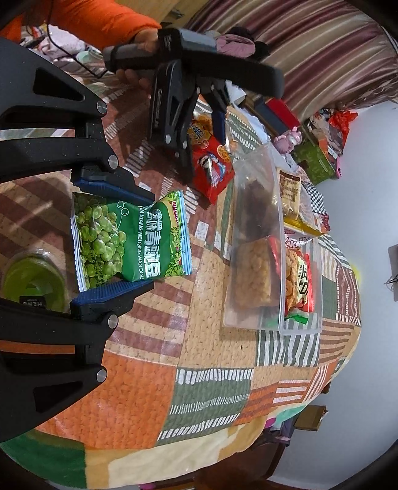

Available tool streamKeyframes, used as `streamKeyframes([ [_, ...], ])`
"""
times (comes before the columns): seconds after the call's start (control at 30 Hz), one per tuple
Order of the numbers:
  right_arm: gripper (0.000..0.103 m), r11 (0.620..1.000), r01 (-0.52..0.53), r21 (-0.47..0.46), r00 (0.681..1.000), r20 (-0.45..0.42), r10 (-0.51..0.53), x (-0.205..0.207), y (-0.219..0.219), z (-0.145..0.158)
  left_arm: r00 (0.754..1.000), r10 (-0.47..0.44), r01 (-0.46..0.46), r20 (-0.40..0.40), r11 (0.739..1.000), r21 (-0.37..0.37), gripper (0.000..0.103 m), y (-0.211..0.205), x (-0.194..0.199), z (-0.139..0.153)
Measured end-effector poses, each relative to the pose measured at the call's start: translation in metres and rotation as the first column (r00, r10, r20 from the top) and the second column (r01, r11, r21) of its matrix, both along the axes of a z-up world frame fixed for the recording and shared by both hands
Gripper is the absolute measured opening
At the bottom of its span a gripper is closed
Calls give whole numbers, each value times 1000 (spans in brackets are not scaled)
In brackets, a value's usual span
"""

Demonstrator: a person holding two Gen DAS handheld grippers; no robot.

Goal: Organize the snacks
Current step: 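Grasp the red chip bag with the left gripper while the right holds the pea bag, then carry both bags over the clear box and open both grippers to drop them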

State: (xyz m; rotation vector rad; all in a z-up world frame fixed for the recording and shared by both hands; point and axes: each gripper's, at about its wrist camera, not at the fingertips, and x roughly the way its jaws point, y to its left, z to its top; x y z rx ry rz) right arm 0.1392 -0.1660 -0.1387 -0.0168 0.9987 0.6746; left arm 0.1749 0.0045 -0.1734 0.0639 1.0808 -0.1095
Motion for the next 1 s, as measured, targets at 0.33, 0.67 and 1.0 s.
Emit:
streamKeyframes([
  [0.33,45,1000,8,22,999,42,-9,14,7,14,998,-9,12,63,999,-52,68,0,-13,6],
  [0.67,45,998,23,59,992,121,-30,32,19,45,985,32,-12,169,993,-120,68,13,-22,48],
  [1.0,45,997,32,74,986,158,-43,63,35,63,958,63,-20,281,988,-153,68,21,-4,95],
])
